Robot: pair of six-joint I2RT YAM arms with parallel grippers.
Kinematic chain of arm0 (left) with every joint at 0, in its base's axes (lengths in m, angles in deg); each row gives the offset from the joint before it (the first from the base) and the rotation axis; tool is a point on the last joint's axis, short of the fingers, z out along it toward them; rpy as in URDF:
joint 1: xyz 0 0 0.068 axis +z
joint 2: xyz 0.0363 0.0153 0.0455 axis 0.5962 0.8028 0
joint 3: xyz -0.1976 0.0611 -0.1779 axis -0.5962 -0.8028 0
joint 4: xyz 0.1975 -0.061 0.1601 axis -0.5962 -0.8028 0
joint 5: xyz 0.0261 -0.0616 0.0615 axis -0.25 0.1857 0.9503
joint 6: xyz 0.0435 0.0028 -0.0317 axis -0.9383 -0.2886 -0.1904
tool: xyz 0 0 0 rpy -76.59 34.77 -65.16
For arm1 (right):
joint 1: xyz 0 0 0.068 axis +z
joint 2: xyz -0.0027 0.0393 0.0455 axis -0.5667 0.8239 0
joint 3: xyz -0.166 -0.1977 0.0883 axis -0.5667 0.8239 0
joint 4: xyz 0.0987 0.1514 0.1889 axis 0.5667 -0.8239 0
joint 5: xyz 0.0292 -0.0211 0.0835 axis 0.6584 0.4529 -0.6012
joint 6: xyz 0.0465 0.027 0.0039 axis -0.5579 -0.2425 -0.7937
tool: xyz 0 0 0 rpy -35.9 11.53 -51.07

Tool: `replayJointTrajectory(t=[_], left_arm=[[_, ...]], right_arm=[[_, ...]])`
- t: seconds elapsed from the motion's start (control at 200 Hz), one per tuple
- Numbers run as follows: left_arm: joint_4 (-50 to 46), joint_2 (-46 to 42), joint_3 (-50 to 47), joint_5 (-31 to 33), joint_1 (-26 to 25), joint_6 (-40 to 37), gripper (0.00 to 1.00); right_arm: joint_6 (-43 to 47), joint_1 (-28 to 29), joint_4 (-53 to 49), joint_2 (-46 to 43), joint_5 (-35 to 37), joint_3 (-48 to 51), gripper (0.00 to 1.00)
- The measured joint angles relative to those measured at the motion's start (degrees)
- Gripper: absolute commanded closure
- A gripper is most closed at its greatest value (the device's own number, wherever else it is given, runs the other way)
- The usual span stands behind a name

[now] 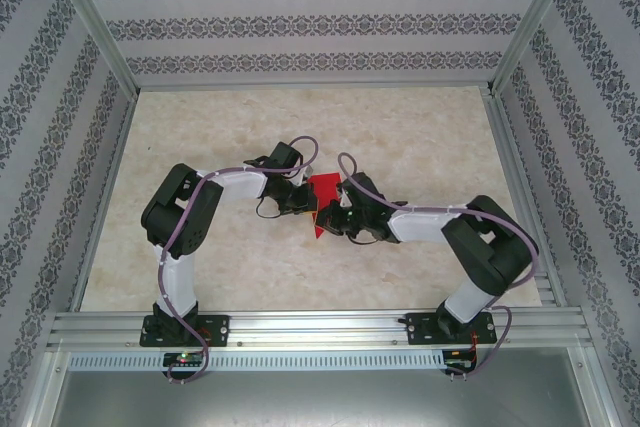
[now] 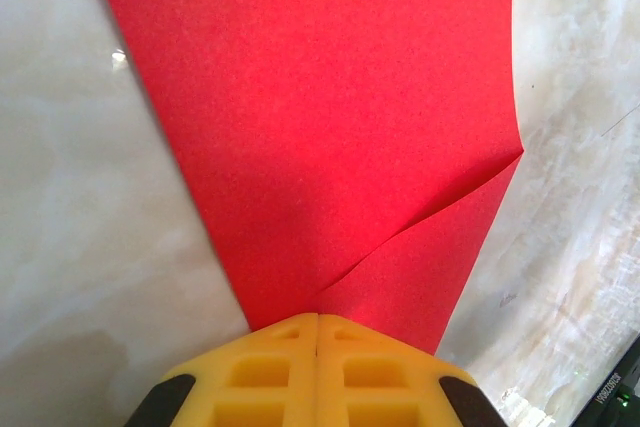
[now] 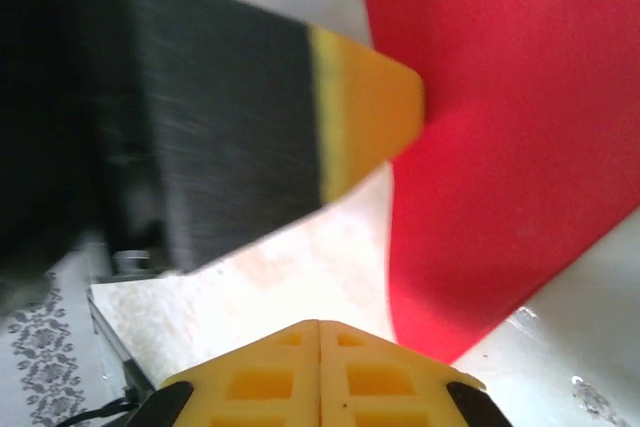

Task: Fold a paper plane with a square sheet of paper (pick it up from the middle)
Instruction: Third fold the triangle at the center of the table.

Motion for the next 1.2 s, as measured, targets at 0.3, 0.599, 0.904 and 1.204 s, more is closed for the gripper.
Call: replayJointTrajectory(t=[0.3, 0.599, 0.904, 1.204], left_arm=[[0.0, 0.0, 0.0, 0.0, 0.0, 0.0, 1.00], [0.0, 0.0, 0.2, 0.0, 0.0, 0.0, 0.99], [-0.6, -0.7, 0.8, 0.3, 0.0, -0.1, 0.74], [-0.2, -8.3, -2.9, 1.2, 0.0, 0.5, 0.69]], right_arm=[[1.1, -2.1, -1.2, 1.9, 0.4, 0.0, 0.93], [1.0, -2.1, -1.9, 6.4, 0.2, -0.7, 0.94], [1.0, -2.1, -1.8, 6.8, 0.1, -1.1, 0.94], [0.8, -2.1, -1.8, 6.8, 0.1, -1.2, 0.90]])
